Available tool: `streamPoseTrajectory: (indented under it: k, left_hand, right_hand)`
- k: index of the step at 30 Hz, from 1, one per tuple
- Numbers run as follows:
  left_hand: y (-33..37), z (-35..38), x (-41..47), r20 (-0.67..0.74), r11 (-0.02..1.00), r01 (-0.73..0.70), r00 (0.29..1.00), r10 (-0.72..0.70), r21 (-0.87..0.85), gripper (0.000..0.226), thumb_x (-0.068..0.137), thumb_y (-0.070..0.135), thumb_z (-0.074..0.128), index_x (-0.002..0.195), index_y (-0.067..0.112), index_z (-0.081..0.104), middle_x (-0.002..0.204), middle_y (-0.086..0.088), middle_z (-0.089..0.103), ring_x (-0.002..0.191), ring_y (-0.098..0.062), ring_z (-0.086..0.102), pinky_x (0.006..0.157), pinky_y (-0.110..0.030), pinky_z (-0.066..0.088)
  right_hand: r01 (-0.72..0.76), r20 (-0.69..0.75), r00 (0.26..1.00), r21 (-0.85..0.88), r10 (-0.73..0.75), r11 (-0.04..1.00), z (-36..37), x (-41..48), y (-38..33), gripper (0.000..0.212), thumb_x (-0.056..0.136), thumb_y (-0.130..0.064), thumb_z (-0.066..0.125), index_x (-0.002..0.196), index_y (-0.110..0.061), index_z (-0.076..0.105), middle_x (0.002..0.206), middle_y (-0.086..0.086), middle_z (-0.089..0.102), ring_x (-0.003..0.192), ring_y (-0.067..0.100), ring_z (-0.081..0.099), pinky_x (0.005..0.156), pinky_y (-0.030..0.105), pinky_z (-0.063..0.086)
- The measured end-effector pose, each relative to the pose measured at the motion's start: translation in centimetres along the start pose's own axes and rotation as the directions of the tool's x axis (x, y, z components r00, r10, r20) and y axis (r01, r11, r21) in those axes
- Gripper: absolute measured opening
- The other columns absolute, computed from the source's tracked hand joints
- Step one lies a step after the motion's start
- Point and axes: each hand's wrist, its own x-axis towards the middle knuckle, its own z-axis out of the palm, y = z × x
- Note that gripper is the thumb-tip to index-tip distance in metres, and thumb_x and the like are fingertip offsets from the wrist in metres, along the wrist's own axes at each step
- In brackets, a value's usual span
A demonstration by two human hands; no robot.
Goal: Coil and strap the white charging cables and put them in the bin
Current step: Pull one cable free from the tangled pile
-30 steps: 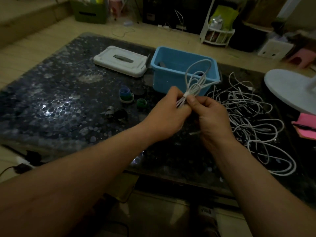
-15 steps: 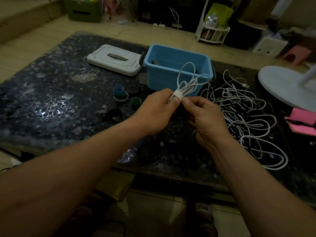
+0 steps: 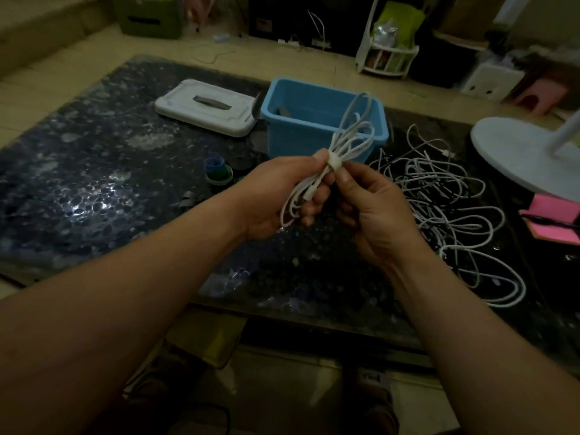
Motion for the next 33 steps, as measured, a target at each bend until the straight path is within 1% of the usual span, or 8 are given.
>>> streamPoseTrajectory:
  k: [7, 12, 15, 19, 21, 27, 30, 33]
  left_hand:
    - [0.3, -0.6, -0.8, 0.204, 0.973, 0.207, 0.962, -0.183, -0.1, 0.048, 0.107, 0.049, 0.038, 0.088, 0.012, 0.061, 0.062, -0.002, 0.057, 0.052, -0.017, 0.054, 0.054, -0.029, 0.052]
    - [0.0, -0.3, 0.1, -0.244, 0.932, 0.143, 0.968, -0.061, 0.333, 0.053, 0.107, 0.053, 0.049, 0.106, 0.005, 0.07, 0.091, -0.015, 0.074, 0.08, -0.03, 0.072, 0.082, -0.048, 0.063]
    - [-0.7, -0.3, 0.0, -0.209, 0.701, -0.017, 0.949, 0.237, 0.713, 0.029, 0.103, 0.044, 0.06, 0.118, 0.019, 0.061, 0.107, 0.0, 0.072, 0.097, -0.017, 0.069, 0.09, -0.045, 0.057]
    - [-2.6, -0.4, -0.3, -0.046, 0.214, -0.04, 0.924, 0.38, 0.976, 0.027, 0.101, 0.042, 0.06, 0.12, 0.026, 0.05, 0.118, 0.003, 0.064, 0.097, -0.024, 0.066, 0.079, -0.046, 0.054]
    - [-2.8, -0.6, -0.2, -0.038, 0.137, -0.023, 0.903, 0.428, 0.99, 0.022, 0.105, 0.044, 0.053, 0.114, 0.024, 0.051, 0.11, 0.002, 0.066, 0.092, -0.027, 0.065, 0.076, -0.047, 0.053]
    - [-1.0, -0.8, 0.2, -0.169, 0.633, -0.093, 0.924, 0.342, 0.768, 0.032, 0.11, 0.035, 0.05, 0.1, 0.007, 0.063, 0.082, -0.002, 0.07, 0.067, -0.017, 0.064, 0.063, -0.035, 0.053]
    - [-1.0, 0.2, -0.1, -0.158, 0.929, -0.125, 0.969, 0.189, 0.347, 0.04, 0.113, 0.032, 0.045, 0.102, -0.003, 0.06, 0.074, -0.011, 0.06, 0.053, -0.021, 0.052, 0.045, -0.029, 0.044]
    - [-1.2, 0.5, -0.2, -0.053, 0.999, -0.012, 0.999, 0.01, -0.04, 0.038, 0.112, 0.038, 0.041, 0.098, 0.007, 0.059, 0.068, -0.005, 0.052, 0.047, -0.015, 0.043, 0.039, -0.022, 0.031]
  right_hand:
    - [-0.125, 0.202, 0.974, 0.077, 0.108, 0.989, -0.3, 0.1, 0.5, 0.023, 0.097, -0.031, 0.06, 0.081, -0.021, 0.075, 0.06, -0.004, 0.045, 0.047, 0.006, 0.024, 0.044, 0.021, 0.013]
    - [-0.104, -0.024, 0.994, 0.057, 0.105, 0.993, 1.0, 0.2, 0.9, 0.022, 0.106, -0.021, 0.06, 0.092, -0.008, 0.071, 0.066, 0.001, 0.071, 0.054, 0.01, 0.065, 0.054, 0.022, 0.054]
    - [-0.043, -0.126, 0.991, -0.04, 0.037, 0.998, 1.2, 0.5, 1.5, 0.021, 0.102, -0.024, 0.068, 0.095, -0.007, 0.078, 0.095, 0.012, 0.081, 0.089, 0.021, 0.079, 0.092, 0.041, 0.062]
    - [-0.088, -0.146, 0.986, -0.023, 0.084, 0.996, 1.4, 0.5, 1.8, 0.021, 0.103, -0.019, 0.066, 0.091, -0.002, 0.073, 0.057, -0.007, 0.068, 0.042, -0.003, 0.056, 0.044, 0.008, 0.041]
    - [-0.111, -0.155, 0.983, -0.059, 0.1, 0.992, 1.2, 0.4, 2.0, 0.023, 0.102, -0.021, 0.067, 0.084, -0.008, 0.073, 0.055, -0.007, 0.064, 0.04, -0.001, 0.05, 0.04, 0.01, 0.036]
    - [-0.048, -0.149, 0.988, -0.1, 0.032, 0.994, 0.2, 0.8, 1.6, 0.013, 0.1, -0.02, 0.07, 0.089, -0.017, 0.074, 0.073, 0.002, 0.065, 0.056, 0.008, 0.049, 0.052, 0.023, 0.041]
    - [-0.035, -0.118, 0.993, -0.021, 0.032, 0.999, 0.3, 0.9, 1.7, 0.018, 0.094, -0.033, 0.075, 0.088, -0.016, 0.072, 0.075, 0.004, 0.067, 0.062, 0.012, 0.054, 0.059, 0.027, 0.044]
    - [-0.068, -0.002, 0.998, 0.097, 0.069, 0.993, 0.7, 0.8, 1.6, 0.033, 0.09, -0.042, 0.072, 0.102, -0.011, 0.073, 0.082, 0.005, 0.067, 0.076, 0.021, 0.063, 0.074, 0.039, 0.051]
